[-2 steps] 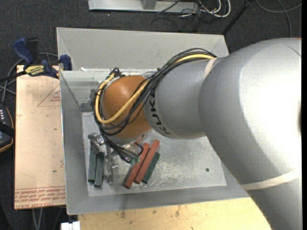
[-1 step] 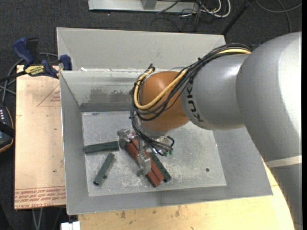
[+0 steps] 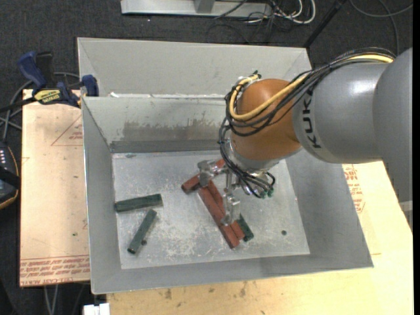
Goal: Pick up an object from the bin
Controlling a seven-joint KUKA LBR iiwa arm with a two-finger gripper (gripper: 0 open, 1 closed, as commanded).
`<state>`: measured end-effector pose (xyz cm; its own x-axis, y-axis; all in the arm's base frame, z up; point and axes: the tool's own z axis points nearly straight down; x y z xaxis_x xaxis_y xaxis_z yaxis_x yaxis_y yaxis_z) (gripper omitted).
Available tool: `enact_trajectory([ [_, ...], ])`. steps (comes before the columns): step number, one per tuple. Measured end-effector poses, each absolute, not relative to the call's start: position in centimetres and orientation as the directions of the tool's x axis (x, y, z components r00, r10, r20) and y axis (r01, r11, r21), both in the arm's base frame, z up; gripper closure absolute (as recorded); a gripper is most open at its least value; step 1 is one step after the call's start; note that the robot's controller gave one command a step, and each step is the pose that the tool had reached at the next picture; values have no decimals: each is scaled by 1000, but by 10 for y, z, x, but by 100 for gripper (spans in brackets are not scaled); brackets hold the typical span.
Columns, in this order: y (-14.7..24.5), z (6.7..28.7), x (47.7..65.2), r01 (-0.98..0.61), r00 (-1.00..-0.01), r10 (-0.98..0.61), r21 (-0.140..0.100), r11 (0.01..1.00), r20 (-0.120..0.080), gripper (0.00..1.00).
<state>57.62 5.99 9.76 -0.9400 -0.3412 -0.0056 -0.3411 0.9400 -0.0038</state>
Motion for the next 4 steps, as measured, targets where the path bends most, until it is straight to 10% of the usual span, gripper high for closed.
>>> enact_trajectory([
  [1, 56, 78, 632, -340, -940, -340, 0, 940, -6, 0],
  [2, 57, 84, 635, -340, -940, -339, -1, 941, -16, 100],
  [3, 85, 83, 642, -322, -946, -322, -9, 947, -19, 100],
  [4, 88, 74, 637, -320, -948, -320, 0, 948, -11, 0],
])
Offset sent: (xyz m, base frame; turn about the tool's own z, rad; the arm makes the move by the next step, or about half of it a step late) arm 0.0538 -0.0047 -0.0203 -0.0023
